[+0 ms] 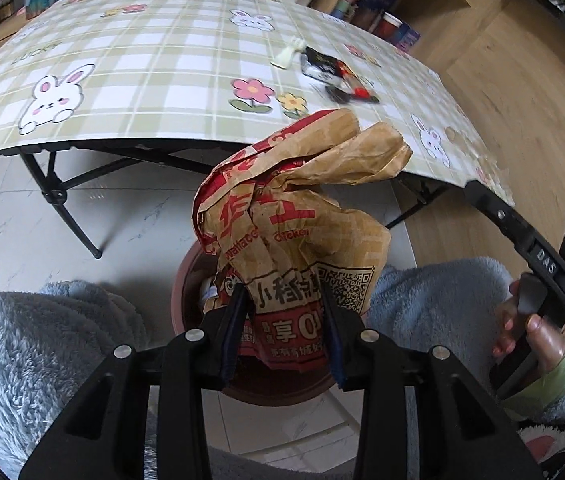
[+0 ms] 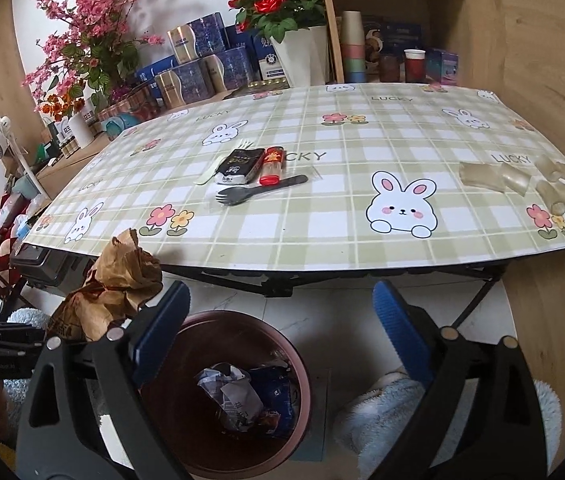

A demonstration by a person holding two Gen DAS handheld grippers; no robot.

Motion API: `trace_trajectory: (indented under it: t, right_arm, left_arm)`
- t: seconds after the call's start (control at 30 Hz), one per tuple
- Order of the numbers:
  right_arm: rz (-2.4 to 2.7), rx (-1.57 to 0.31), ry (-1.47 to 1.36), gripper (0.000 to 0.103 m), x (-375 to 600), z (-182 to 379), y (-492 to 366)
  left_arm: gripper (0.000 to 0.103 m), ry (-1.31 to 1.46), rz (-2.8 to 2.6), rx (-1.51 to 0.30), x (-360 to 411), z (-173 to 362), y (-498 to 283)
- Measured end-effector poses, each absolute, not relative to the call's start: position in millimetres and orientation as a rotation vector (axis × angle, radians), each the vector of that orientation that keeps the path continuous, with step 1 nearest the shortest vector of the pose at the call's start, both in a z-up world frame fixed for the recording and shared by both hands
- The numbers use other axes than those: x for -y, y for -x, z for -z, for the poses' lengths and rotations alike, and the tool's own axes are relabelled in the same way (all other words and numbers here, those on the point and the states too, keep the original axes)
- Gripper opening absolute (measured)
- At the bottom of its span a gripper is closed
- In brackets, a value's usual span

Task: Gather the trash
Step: 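Lower the paper bag into the bin and open the left tool, then move both tools back over the table toward the lighter and fork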

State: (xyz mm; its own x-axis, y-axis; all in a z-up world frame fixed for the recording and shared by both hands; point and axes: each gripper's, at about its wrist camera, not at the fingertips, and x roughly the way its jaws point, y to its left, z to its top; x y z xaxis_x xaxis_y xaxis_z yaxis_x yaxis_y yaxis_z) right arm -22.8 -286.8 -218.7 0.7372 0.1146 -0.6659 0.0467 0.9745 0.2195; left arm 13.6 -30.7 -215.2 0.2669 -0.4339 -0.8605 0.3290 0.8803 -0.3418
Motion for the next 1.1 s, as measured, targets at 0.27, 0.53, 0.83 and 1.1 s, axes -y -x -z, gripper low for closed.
trace_trajectory:
  t: [0.27,0.53,0.83,1.1]
  right_arm:
    - [-0.028,-0.750,-0.243,0.092,288.4,221.6,23.5]
    - [-0.027,-0.758,-0.245,0.092,289.6,222.7,22.9]
    - [-0.040,-0.770,-0.243,0.092,288.3,224.0,21.1]
    - [-0.039,-0.762,-0.247,0.092,295.5,220.1,17.7]
  left_arm:
    - [0.036,0.042,0.591,-1.261,49.1,224.6,-3.8]
    - [0.044,0.061,0.595,-1.327,49.3,239.0,-4.6]
    - [0.066,0.058,0.586,-1.294,48.1,232.8,-4.0]
    - [0.072,0.103,0.492,-1.268,29.0,227.7,-15.1]
